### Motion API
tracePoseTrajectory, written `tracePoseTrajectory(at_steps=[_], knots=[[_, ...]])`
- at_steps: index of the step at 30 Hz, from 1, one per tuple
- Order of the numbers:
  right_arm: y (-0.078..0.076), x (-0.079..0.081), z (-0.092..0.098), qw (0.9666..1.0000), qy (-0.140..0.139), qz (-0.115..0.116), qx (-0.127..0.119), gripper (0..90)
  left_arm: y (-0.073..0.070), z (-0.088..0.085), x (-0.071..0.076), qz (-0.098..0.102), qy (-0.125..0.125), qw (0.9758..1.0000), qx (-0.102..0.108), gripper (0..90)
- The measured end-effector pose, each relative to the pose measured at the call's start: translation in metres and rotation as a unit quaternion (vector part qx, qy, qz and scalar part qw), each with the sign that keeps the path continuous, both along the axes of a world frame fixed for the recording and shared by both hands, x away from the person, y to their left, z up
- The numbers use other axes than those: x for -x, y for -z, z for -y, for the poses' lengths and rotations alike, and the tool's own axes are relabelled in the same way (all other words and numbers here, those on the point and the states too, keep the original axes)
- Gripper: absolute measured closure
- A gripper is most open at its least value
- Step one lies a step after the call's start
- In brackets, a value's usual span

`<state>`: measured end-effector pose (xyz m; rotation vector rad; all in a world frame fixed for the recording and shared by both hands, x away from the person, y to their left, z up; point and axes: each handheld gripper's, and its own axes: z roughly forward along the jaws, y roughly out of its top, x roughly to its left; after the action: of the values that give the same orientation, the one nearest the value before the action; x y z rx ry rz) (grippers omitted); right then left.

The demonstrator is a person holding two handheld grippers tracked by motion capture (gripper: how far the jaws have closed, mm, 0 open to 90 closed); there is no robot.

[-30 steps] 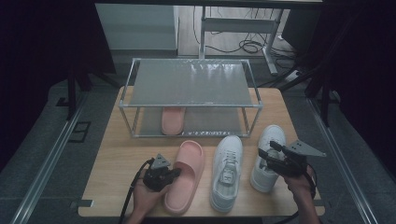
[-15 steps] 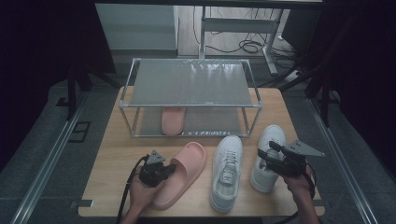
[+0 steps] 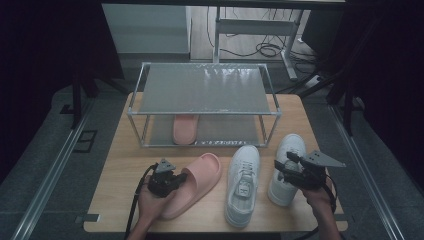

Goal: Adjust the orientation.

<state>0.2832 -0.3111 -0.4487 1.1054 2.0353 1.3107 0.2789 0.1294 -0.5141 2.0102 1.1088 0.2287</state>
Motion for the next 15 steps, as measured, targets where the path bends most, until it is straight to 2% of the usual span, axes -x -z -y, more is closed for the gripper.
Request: tracePoseTrajectory(at_steps=[9, 15], knots=[[-0.003, 0.001, 0.003, 1.0000, 0.004, 0.004, -0.005, 40.6, -0.015, -0.005, 0.013, 0.018, 0.002, 0.9997, 0.019, 90.0], [-0.004, 0.003, 0.005, 0.9999, 0.006, 0.006, -0.008, 40.6, -0.027, -0.001, 0.026, 0.034, 0.018, 0.9989, 0.027, 90.0]])
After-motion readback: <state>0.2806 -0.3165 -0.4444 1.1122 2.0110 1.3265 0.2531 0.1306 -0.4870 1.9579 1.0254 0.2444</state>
